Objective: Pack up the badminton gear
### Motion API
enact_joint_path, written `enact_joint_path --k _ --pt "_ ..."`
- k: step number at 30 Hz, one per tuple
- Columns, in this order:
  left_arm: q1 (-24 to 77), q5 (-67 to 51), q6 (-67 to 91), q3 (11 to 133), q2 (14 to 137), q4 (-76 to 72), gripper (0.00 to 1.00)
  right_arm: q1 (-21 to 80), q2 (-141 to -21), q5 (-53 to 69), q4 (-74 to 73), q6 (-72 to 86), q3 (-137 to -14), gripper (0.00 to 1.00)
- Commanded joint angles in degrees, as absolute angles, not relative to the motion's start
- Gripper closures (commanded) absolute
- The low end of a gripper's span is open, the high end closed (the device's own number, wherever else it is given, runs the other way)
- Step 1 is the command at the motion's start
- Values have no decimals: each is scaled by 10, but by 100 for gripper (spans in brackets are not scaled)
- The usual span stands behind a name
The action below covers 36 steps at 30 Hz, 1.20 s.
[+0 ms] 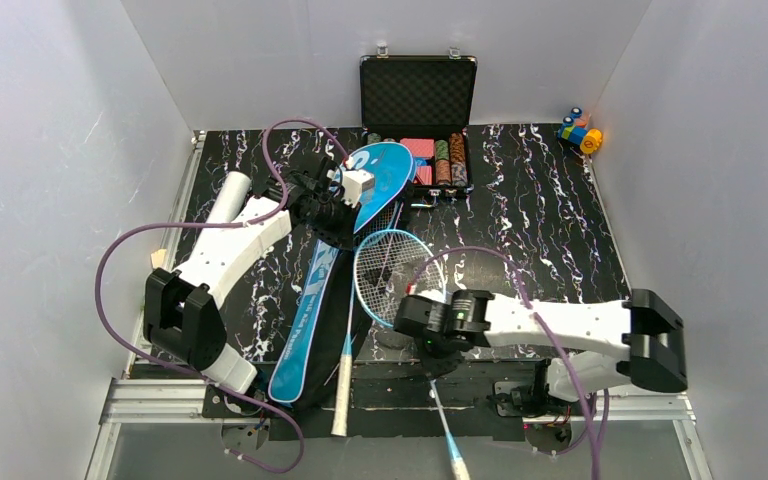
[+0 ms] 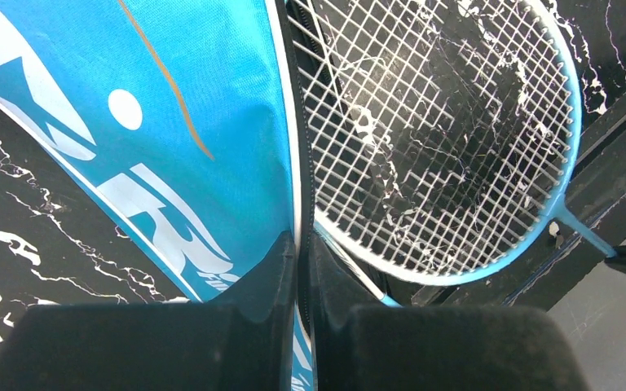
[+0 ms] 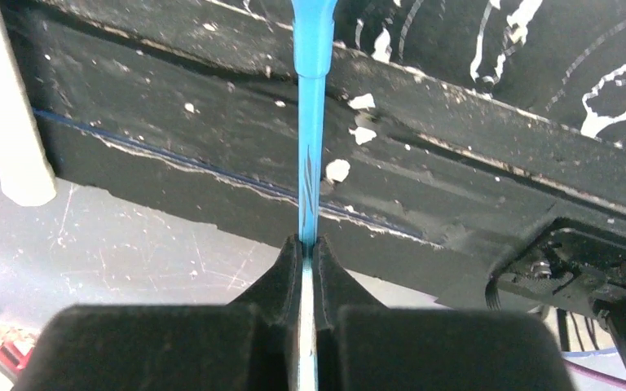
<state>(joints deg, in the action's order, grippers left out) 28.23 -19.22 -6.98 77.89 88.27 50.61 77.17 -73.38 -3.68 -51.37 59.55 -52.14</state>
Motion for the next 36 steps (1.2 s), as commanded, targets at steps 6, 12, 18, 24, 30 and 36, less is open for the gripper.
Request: enact_joint_path --k 6,12,18,24,30,36 --pt "281 -218 -72 786 874 496 100 775 -881 -64 -538 504 -702 99" --pt "280 -229 -71 786 865 499 100 753 -923 -71 -534 472 -747 99" --pt "280 -242 -67 788 856 508 100 701 -944 -86 -489 446 -774 99" --pt "280 -249 -64 792 852 517 100 659 -1009 -115 -480 423 -862 99" --pt "280 -258 -66 795 847 522 100 622 -1021 -115 -409 419 -871 99" --pt "281 -265 -69 790 847 525 100 597 -1013 -118 -296 423 -840 99"
